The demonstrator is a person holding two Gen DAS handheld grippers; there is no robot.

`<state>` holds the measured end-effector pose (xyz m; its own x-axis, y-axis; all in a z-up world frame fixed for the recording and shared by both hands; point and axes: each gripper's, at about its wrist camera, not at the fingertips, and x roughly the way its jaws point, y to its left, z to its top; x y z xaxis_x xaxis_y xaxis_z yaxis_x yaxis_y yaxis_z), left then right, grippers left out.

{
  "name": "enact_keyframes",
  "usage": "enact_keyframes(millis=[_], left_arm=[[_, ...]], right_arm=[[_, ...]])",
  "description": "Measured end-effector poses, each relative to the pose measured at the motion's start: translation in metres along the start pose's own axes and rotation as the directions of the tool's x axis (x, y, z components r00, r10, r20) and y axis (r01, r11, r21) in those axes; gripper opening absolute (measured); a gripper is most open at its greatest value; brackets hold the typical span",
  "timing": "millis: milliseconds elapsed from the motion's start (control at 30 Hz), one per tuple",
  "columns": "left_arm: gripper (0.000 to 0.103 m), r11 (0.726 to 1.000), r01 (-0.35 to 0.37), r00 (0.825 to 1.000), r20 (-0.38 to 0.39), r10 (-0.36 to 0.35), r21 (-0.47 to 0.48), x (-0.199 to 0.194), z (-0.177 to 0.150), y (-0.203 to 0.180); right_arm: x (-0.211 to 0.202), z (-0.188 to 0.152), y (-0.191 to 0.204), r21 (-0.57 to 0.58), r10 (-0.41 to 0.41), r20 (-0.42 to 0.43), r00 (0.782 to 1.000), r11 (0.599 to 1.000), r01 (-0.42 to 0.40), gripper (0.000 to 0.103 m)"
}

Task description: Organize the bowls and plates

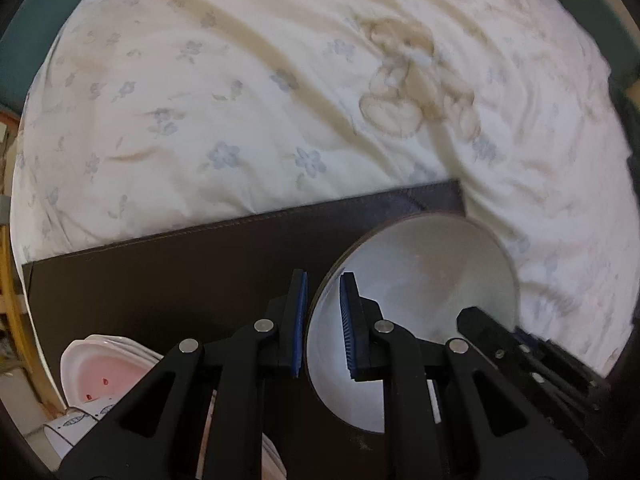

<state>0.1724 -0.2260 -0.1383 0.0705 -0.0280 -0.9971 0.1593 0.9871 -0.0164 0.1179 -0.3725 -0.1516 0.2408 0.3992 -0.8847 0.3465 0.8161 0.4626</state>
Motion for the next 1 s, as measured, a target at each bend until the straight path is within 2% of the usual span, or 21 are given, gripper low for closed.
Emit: enact_keyframes(millis=[67, 300, 500, 700, 767, 1000], left_arm=[[0.013, 0.999, -0.031, 0.999, 0.007, 0.031, 0.015, 0.003, -0.001, -0.003], [0.01, 0.999, -0.027, 0.999, 0.045, 0.026, 0.037, -0.019, -0.009, -0.01], [0.01, 0.998, -0.038, 0.99, 0.136, 0.031, 0.054, -0.065, -0.019, -0.007], [0.01, 0.997, -0.055, 0.965, 0.259, 0.04, 0.049, -0.116, -0.045, 0.01], [0.01, 0.998, -0.044, 0.959, 0.283, 0.032, 0.036, -0.127, -0.055, 0.021], [0.01, 0.998, 0.064, 0.942, 0.332, -0.052, -0.024, -0.162, -0.093, 0.075]], right_arm=[[0.006, 0.0, 0.0, 0.001, -0.002, -0.012, 1.0, 1.0, 0.002, 0.02], [0.004, -0.004, 0.016, -0.086, -0.073, 0.015, 0.997, 0.993, 0.074, 0.022], [-0.009, -0.008, 0.021, -0.089, -0.036, 0.039, 0.999, 0.995, 0.04, 0.021], [-0.044, -0.02, 0.047, -0.135, 0.013, 0.096, 0.995, 0.991, 0.0, 0.022], [-0.053, -0.026, 0.056, -0.158, 0.021, 0.108, 0.994, 0.987, -0.003, 0.022], [-0.077, -0.06, 0.096, -0.256, 0.077, 0.116, 0.99, 0.966, -0.045, 0.022]])
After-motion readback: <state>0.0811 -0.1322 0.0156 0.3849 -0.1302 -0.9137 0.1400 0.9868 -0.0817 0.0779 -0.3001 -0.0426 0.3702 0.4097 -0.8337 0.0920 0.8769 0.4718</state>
